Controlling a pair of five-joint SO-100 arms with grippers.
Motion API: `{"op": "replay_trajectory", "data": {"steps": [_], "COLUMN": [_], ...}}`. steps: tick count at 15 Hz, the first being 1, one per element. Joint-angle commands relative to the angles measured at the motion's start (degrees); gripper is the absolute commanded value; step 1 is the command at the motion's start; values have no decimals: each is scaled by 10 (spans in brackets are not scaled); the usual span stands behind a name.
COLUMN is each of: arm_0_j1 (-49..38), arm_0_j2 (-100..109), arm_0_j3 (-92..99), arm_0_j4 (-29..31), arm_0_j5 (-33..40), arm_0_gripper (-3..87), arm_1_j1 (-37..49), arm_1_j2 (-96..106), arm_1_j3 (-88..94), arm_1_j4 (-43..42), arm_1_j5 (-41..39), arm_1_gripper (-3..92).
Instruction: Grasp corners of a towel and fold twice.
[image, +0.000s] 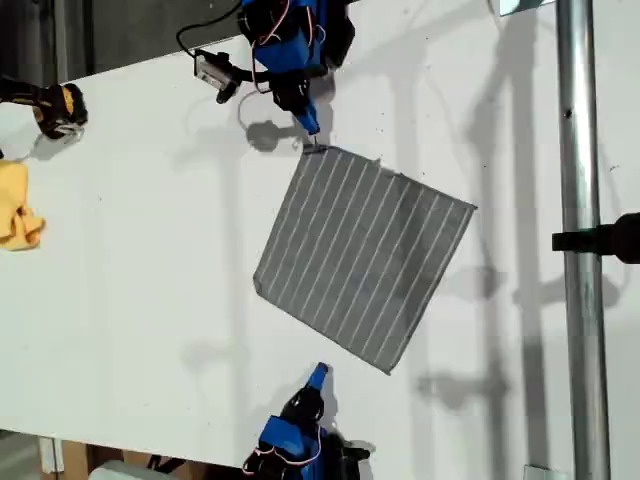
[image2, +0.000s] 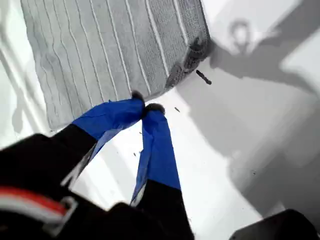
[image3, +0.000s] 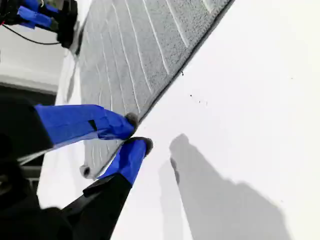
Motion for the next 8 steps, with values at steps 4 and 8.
{"op": "replay_trajectory", "data": {"steps": [4,8], "arm_0_j1": [-68,-68], "arm_0_j2": [3,3], "arm_0_j3": [4,4], "arm_0_j4": [3,3], "arm_0_j5": [-257,-255], "arm_0_gripper": [-15,-15], "arm_1_j1": [31,18], "arm_1_j2": [3,-3], "arm_1_j3": [-76,-105], "arm_1_j4": [22,25], "arm_1_j5": [11,28], "arm_1_gripper": [-1,-1]}}
